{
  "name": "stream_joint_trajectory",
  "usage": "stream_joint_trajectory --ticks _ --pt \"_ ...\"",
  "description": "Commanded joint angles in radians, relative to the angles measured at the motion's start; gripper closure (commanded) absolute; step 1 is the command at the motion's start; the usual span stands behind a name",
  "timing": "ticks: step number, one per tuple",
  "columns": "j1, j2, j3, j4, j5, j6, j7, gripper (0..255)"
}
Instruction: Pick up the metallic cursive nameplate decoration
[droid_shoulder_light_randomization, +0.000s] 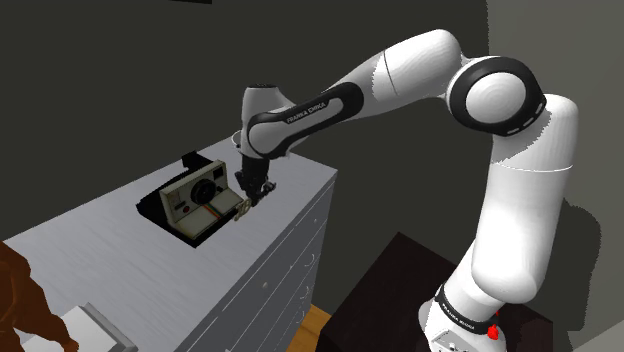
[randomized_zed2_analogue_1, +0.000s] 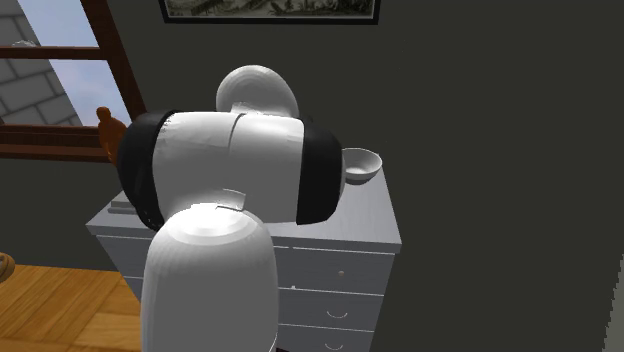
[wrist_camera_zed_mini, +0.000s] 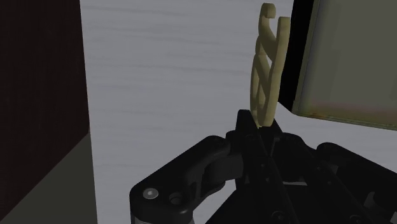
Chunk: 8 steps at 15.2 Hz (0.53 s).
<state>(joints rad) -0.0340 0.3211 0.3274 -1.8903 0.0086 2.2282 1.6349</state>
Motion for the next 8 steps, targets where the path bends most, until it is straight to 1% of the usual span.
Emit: stream_joint_trajectory --ticks 1,8 --pt "-0.001 -0.014 0.002 0.008 0.004 -0.021 0.000 255" --pt "-0.006 -0.055 0.007 0.051 0.017 -0.103 -0.002 255"
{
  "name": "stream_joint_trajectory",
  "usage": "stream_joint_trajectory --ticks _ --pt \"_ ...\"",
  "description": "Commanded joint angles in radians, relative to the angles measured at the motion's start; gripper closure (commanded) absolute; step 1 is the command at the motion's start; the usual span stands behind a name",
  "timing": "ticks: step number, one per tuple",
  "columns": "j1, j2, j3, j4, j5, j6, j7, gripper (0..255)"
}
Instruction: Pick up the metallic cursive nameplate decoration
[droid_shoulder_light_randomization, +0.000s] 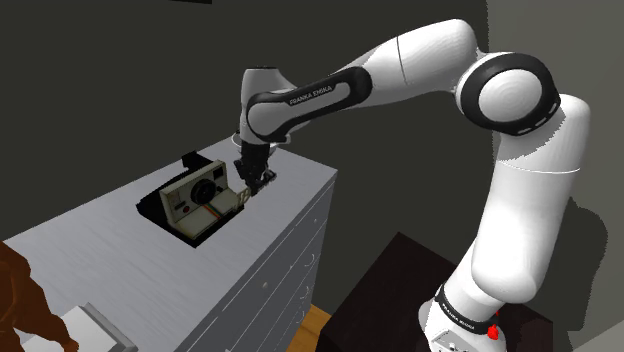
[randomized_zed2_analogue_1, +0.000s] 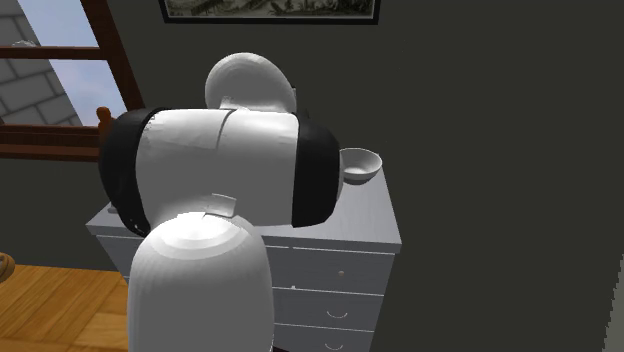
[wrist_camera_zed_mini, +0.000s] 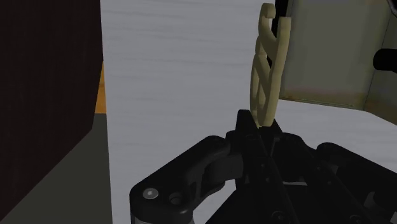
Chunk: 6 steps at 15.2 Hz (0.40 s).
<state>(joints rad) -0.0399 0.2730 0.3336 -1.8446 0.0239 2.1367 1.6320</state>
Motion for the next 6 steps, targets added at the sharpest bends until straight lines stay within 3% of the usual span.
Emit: stream_joint_trajectory --ticks 1,6 --pt "-0.001 -0.012 0.002 0.012 0.003 -0.024 0.001 255" --pt "-0.002 -0.027 0.003 0.036 0.008 -0.062 0.001 255"
